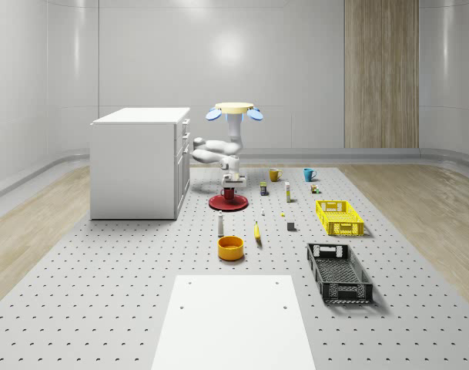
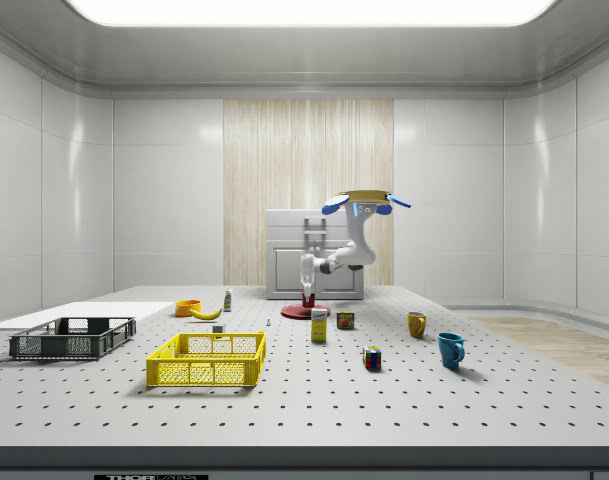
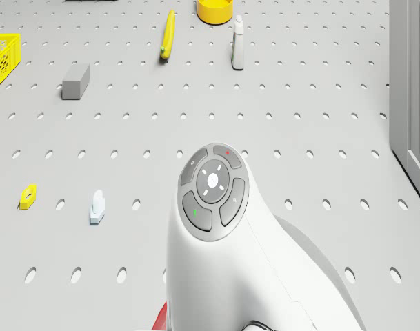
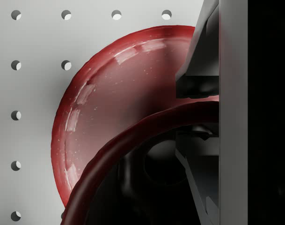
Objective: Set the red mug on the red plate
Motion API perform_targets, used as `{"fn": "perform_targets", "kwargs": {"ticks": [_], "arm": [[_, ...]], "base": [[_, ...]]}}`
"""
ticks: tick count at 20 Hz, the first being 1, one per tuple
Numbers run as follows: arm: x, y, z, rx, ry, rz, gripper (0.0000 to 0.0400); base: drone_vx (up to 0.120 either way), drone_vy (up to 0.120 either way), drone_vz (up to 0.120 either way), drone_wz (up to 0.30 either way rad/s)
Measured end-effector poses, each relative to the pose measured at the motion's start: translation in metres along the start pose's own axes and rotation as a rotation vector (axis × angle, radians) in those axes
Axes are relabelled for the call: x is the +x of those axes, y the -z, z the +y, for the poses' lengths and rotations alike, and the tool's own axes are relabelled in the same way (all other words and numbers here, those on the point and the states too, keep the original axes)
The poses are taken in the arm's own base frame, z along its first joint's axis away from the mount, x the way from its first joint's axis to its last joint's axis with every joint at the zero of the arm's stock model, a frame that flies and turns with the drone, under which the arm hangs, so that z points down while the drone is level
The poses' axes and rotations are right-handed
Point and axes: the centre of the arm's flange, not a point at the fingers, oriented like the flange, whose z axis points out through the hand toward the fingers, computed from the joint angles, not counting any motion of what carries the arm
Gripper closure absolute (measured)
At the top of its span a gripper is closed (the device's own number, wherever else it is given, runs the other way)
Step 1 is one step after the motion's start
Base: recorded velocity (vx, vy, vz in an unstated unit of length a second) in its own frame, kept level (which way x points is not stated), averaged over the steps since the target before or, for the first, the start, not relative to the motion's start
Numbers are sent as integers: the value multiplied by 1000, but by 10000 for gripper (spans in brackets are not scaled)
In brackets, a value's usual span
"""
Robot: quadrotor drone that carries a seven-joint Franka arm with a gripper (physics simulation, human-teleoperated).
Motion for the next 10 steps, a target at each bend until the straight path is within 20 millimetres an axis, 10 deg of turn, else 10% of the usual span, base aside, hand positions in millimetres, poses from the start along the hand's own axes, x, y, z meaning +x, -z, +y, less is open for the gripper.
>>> {"fn": "perform_targets", "kwargs": {"ticks": [5, 10], "arm": [[0, -8, 0, 0, 0, 0, 110], [0, 5, 0, 0, 0, 0, 32]], "base": [[0, 0, 0, 0], [0, 0, 0, 0]]}}
